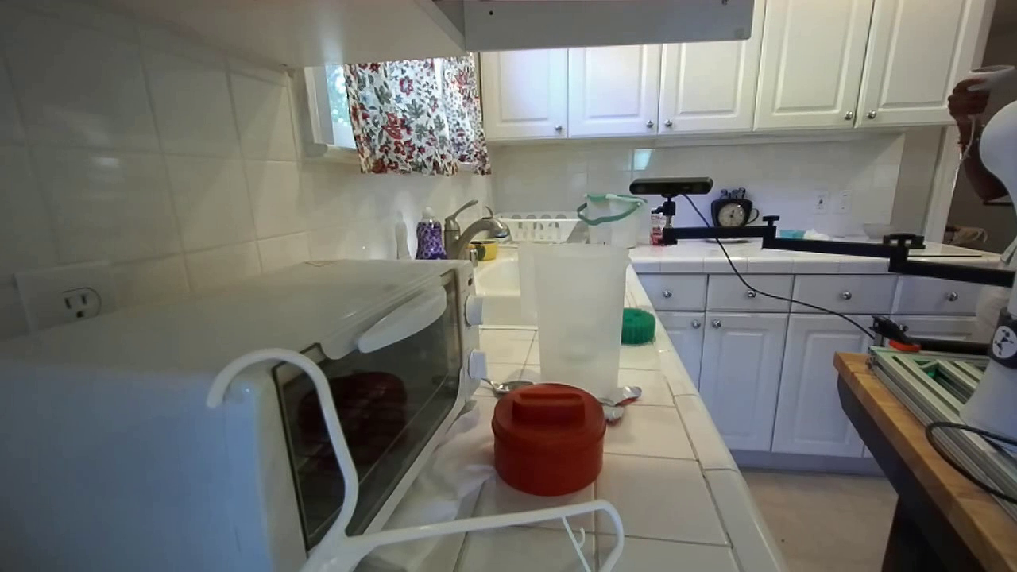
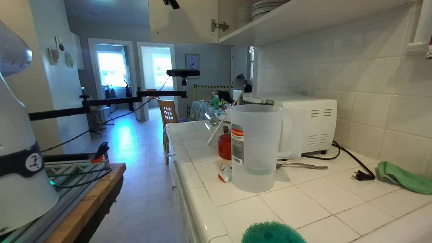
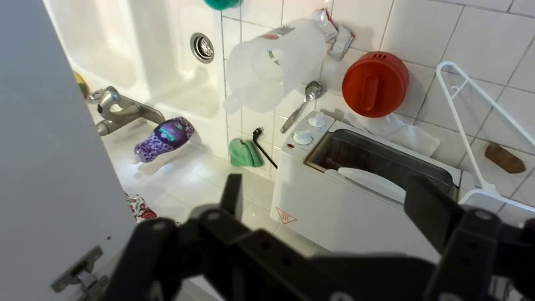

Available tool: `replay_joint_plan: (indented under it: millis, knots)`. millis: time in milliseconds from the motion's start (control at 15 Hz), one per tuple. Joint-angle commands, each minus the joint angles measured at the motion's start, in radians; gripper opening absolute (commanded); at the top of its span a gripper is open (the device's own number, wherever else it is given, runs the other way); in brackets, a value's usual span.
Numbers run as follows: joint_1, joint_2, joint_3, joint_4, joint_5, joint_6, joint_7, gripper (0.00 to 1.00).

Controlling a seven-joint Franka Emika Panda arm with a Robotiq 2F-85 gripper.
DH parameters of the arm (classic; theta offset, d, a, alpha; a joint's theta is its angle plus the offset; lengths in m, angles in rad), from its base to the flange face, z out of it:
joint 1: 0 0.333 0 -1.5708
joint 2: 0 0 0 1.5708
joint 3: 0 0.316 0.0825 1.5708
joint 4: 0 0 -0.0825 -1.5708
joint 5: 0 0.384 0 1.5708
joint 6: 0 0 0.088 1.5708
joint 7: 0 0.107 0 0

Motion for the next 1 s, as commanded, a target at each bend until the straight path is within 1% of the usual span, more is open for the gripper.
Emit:
replay_joint_plan:
  millis: [0, 133, 267, 733, 933]
  knots:
    - [-0.001, -0.114, 0.011, -0.072, -0.037, -0.035, 0.029, 1.00]
    - [-0.011, -0.175, 0.013, -0.099, -0.051, -0.054, 0.048, 1.00]
    - [-0.023, -0.222, 0.002, -0.127, -0.053, -0.054, 0.074, 1.00]
    - [-0.097, -0.349, -0.068, -0.195, -0.054, 0.005, 0.111, 1.00]
    - [-0.123, -0.406, -0.065, -0.213, -0.059, 0.025, 0.118, 1.00]
